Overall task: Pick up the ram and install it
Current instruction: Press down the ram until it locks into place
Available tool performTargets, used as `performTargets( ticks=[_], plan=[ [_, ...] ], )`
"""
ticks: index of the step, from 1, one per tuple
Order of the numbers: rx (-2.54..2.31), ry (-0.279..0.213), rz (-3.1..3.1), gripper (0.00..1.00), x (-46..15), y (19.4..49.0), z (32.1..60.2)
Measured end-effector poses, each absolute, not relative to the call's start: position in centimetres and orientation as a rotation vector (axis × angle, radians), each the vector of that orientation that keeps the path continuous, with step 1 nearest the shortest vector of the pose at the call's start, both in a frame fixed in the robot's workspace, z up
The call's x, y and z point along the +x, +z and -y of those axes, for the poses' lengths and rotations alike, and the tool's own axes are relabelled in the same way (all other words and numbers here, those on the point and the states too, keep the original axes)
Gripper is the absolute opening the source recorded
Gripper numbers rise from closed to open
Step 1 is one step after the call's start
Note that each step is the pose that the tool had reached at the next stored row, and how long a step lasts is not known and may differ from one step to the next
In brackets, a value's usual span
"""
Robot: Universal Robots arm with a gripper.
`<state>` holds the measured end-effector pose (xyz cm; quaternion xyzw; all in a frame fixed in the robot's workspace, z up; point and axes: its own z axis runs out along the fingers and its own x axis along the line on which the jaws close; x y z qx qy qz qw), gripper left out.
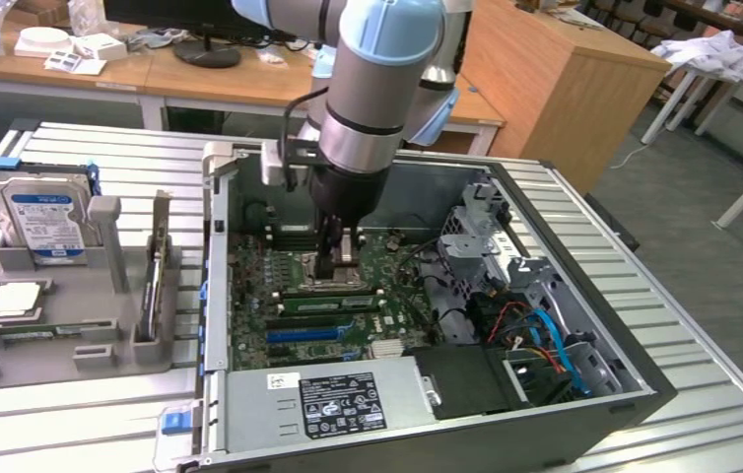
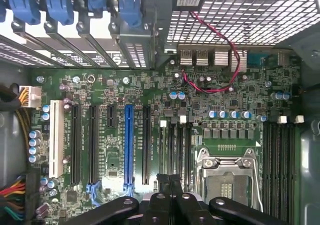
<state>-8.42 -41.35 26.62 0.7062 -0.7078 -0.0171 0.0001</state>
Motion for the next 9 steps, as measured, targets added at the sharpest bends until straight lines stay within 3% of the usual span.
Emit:
performTargets(
  ticks=[9],
  plan=[
    [2.218, -0.054, 2.224, 0.11, -8.41, 26.92, 41.35]
  ],
)
